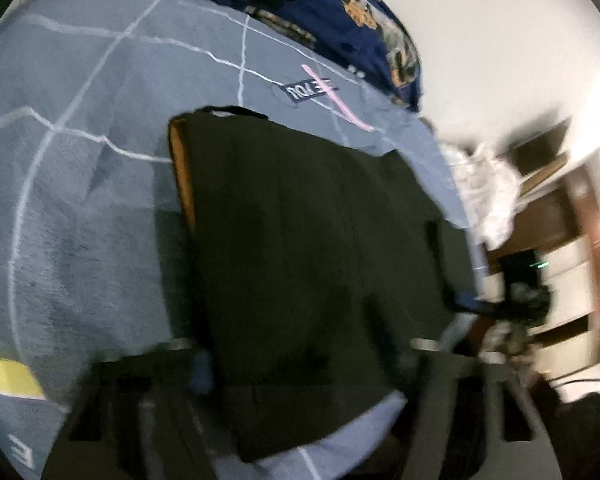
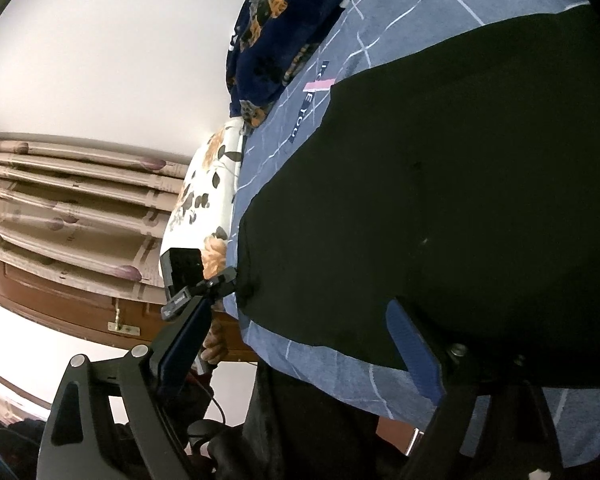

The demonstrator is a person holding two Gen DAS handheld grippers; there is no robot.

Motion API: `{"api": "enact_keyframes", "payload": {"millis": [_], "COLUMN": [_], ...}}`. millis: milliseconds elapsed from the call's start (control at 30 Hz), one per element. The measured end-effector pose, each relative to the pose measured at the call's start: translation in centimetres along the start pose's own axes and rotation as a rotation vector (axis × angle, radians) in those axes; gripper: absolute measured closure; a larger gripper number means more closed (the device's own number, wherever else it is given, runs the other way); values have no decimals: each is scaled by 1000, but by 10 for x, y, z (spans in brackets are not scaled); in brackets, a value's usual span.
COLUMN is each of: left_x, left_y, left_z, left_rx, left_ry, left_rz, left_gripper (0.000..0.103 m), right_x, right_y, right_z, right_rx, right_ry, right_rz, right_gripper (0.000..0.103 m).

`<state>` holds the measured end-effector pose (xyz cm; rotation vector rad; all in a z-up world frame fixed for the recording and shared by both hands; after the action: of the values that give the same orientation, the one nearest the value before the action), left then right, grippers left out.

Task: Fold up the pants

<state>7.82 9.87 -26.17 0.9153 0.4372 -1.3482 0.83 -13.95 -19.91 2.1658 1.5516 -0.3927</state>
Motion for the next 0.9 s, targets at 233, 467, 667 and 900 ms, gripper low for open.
{"api": "enact_keyframes", "payload": {"millis": [233, 467, 667, 900], "left_x": [-19, -38, -23, 22], "left_y": [-1, 5, 2, -6], "left_z": [19, 94, 168, 215], "left_rx": [39, 107, 195, 244], "left_ry": [81, -6, -81, -106], "left_rz": [87, 123, 89, 42], "left_gripper": [82, 83, 83, 83], "right_x": [-1, -7, -6, 3], "right_y": [3, 14, 30, 47], "right_z": [1, -7, -18, -32], "right_rx": [-13, -11, 50, 133], "right_ry": [4, 57, 183, 339], "right_rz": [8, 33, 54, 65], "right_gripper": [15, 15, 14, 11]}}
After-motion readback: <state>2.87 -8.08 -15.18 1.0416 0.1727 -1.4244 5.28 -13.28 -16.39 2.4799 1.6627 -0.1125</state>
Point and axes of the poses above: each gripper's, at about its wrist camera, not at the fingertips, and x roughly the way its jaws point, z to its right, y to its top, the point moved 9 cm from there along x, roughly the way its jaws point, and after that the axes turned 5 degrees about -x, right-handed, at the moved point
